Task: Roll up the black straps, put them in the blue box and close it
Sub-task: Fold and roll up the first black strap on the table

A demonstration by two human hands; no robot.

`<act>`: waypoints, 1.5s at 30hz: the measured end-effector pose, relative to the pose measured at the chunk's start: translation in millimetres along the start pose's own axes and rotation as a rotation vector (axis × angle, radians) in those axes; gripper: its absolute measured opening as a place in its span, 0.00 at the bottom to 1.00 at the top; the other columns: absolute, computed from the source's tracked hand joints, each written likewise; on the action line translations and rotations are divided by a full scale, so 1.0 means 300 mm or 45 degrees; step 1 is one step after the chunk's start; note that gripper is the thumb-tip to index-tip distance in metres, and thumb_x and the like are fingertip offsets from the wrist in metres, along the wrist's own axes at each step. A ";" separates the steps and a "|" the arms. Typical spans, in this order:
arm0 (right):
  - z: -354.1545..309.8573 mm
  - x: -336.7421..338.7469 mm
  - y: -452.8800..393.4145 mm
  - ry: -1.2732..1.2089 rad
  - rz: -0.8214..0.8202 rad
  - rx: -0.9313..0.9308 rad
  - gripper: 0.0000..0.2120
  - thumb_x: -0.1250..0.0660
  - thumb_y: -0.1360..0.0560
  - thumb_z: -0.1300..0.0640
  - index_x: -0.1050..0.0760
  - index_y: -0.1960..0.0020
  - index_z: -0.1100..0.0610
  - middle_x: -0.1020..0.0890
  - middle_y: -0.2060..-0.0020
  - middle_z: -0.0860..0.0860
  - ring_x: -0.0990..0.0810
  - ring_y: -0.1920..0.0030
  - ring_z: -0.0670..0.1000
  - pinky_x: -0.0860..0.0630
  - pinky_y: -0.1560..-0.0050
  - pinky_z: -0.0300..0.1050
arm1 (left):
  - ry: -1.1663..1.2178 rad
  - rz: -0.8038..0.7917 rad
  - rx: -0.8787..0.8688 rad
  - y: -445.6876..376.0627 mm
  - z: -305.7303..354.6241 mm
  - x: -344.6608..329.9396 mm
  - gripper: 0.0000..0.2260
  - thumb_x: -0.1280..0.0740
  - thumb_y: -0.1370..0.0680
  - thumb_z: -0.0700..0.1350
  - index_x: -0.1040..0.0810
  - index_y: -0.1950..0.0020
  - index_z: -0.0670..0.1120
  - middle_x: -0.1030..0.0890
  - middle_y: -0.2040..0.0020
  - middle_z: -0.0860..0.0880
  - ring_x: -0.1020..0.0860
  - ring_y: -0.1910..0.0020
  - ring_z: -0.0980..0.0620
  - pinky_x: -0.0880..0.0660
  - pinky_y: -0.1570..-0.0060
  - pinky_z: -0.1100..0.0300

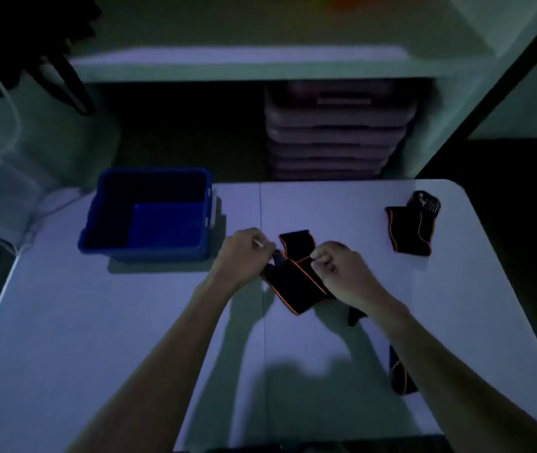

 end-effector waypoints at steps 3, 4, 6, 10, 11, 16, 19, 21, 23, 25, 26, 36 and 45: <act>0.094 -0.086 -0.041 0.309 -0.168 -0.088 0.20 0.35 0.23 0.47 0.28 0.37 0.57 0.21 0.43 0.56 0.23 0.42 0.57 0.24 0.42 0.54 | -0.014 -0.128 0.276 -0.011 -0.089 -0.099 0.10 0.33 0.23 0.51 0.20 0.53 0.44 0.18 0.54 0.47 0.23 0.63 0.52 0.32 0.68 0.62; 0.101 -0.114 -0.041 0.391 -0.212 -0.107 0.21 0.35 0.24 0.45 0.30 0.37 0.58 0.22 0.43 0.57 0.24 0.41 0.59 0.25 0.42 0.56 | 0.002 -0.184 0.369 -0.005 -0.121 -0.131 0.11 0.33 0.23 0.51 0.20 0.51 0.43 0.18 0.54 0.46 0.24 0.63 0.51 0.31 0.67 0.62; 0.117 -0.164 -0.046 0.505 -0.237 -0.086 0.21 0.34 0.25 0.45 0.31 0.40 0.58 0.21 0.46 0.57 0.24 0.43 0.61 0.27 0.41 0.56 | 0.017 -0.279 0.487 0.014 -0.169 -0.181 0.14 0.33 0.23 0.50 0.20 0.49 0.39 0.19 0.54 0.43 0.24 0.60 0.47 0.30 0.61 0.59; 0.132 -0.204 -0.059 0.372 -0.239 -0.135 0.09 0.34 0.26 0.52 0.28 0.50 0.56 0.18 0.55 0.54 0.21 0.52 0.59 0.26 0.46 0.53 | 0.102 -0.388 0.646 0.046 -0.210 -0.245 0.07 0.36 0.21 0.42 0.23 0.53 0.39 0.23 0.56 0.38 0.26 0.60 0.44 0.30 0.64 0.58; 0.124 -0.198 -0.064 0.209 -0.243 -0.156 0.06 0.34 0.26 0.53 0.28 0.55 0.56 0.19 0.60 0.53 0.21 0.56 0.57 0.26 0.51 0.50 | 0.124 -0.390 0.658 0.050 -0.220 -0.257 0.04 0.36 0.21 0.40 0.24 0.52 0.41 0.24 0.56 0.39 0.26 0.60 0.44 0.30 0.64 0.58; 0.019 -0.034 -0.105 -0.366 0.035 -0.088 0.09 0.34 0.24 0.53 0.22 0.49 0.58 0.16 0.55 0.54 0.17 0.53 0.54 0.22 0.50 0.50 | 0.329 -0.285 0.431 0.044 -0.186 -0.259 0.23 0.37 0.26 0.29 0.26 0.33 0.42 0.22 0.36 0.44 0.23 0.40 0.48 0.26 0.53 0.64; -0.042 0.062 -0.115 -1.001 0.004 -0.154 0.09 0.34 0.21 0.60 0.21 0.43 0.53 0.13 0.56 0.49 0.14 0.52 0.52 0.17 0.52 0.45 | 0.371 -0.282 0.198 0.032 -0.110 -0.237 0.30 0.31 0.28 0.31 0.31 0.28 0.48 0.29 0.30 0.47 0.29 0.33 0.49 0.27 0.50 0.65; -0.058 0.098 -0.130 -1.170 0.011 -0.144 0.12 0.35 0.21 0.62 0.21 0.40 0.51 0.12 0.55 0.48 0.14 0.51 0.51 0.17 0.51 0.45 | 0.390 -0.223 0.097 0.026 -0.068 -0.222 0.30 0.28 0.28 0.33 0.32 0.30 0.52 0.34 0.30 0.49 0.30 0.37 0.54 0.29 0.52 0.72; -0.065 0.111 -0.140 -1.229 0.059 -0.158 0.13 0.36 0.20 0.63 0.20 0.41 0.50 0.13 0.52 0.48 0.14 0.49 0.51 0.18 0.47 0.46 | 0.476 -0.229 0.072 0.026 -0.041 -0.224 0.26 0.26 0.28 0.34 0.28 0.35 0.53 0.32 0.33 0.49 0.27 0.46 0.62 0.28 0.55 0.75; -0.067 0.113 -0.150 -1.294 0.110 -0.232 0.12 0.36 0.20 0.62 0.20 0.41 0.50 0.14 0.49 0.50 0.14 0.48 0.51 0.18 0.46 0.47 | 0.476 -0.287 0.056 0.021 -0.035 -0.231 0.15 0.26 0.27 0.38 0.20 0.42 0.47 0.21 0.39 0.49 0.22 0.47 0.60 0.25 0.49 0.66; -0.069 0.112 -0.154 -1.327 0.124 -0.267 0.12 0.36 0.20 0.62 0.20 0.41 0.51 0.14 0.48 0.51 0.14 0.48 0.51 0.18 0.46 0.48 | 0.490 -0.302 0.064 0.020 -0.037 -0.233 0.12 0.26 0.27 0.39 0.17 0.44 0.46 0.16 0.44 0.48 0.19 0.46 0.56 0.23 0.44 0.60; -0.073 -0.056 -0.231 -1.234 -0.033 -0.376 0.11 0.35 0.21 0.62 0.20 0.44 0.49 0.15 0.59 0.48 0.17 0.58 0.53 0.23 0.60 0.45 | 0.658 -0.158 0.384 0.114 -0.224 -0.176 0.07 0.34 0.19 0.44 0.21 0.54 0.42 0.18 0.63 0.43 0.21 0.66 0.49 0.26 0.65 0.62; 0.024 -0.313 -0.166 -0.169 -0.268 -0.161 0.16 0.39 0.21 0.65 0.30 0.34 0.59 0.21 0.40 0.59 0.20 0.45 0.57 0.25 0.46 0.48 | 0.036 0.081 0.613 0.187 -0.497 -0.282 0.12 0.32 0.25 0.36 0.25 0.42 0.40 0.17 0.51 0.41 0.20 0.54 0.43 0.24 0.56 0.56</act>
Point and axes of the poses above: each hand's wrist, its own y-axis away from the middle knuckle, its own x-axis out of the back of the hand, z = x × y, the point moved 2 cm from there along -y, towards the middle knuckle
